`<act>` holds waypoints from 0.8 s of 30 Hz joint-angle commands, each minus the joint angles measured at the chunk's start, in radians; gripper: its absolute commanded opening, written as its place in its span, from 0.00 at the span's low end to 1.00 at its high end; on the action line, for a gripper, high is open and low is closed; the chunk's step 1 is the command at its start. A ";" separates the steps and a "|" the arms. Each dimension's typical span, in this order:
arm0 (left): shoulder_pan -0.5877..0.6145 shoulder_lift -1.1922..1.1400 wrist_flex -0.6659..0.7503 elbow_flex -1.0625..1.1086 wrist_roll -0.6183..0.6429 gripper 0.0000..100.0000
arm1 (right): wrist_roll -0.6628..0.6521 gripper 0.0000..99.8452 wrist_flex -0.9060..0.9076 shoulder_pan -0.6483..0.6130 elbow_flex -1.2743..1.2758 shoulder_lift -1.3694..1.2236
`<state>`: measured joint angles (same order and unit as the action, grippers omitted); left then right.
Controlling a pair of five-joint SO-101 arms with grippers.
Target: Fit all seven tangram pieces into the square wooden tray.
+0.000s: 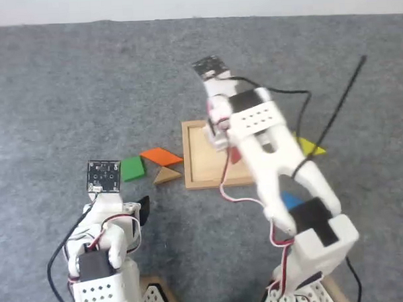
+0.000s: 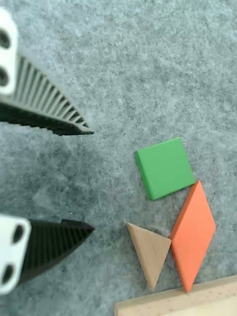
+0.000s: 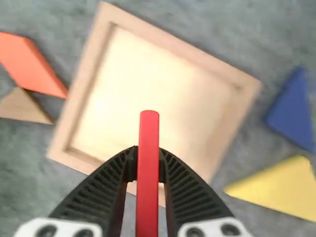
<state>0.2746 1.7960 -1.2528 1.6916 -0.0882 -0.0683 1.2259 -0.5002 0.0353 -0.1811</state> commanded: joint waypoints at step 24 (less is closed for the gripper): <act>0.006 0.011 -0.003 -0.007 -0.006 0.27 | -0.103 0.38 -0.062 0.021 -0.226 -0.219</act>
<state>0.2746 1.7960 -1.2528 1.6916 -0.0882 -0.1542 1.1492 -0.5401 -0.1335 -0.4511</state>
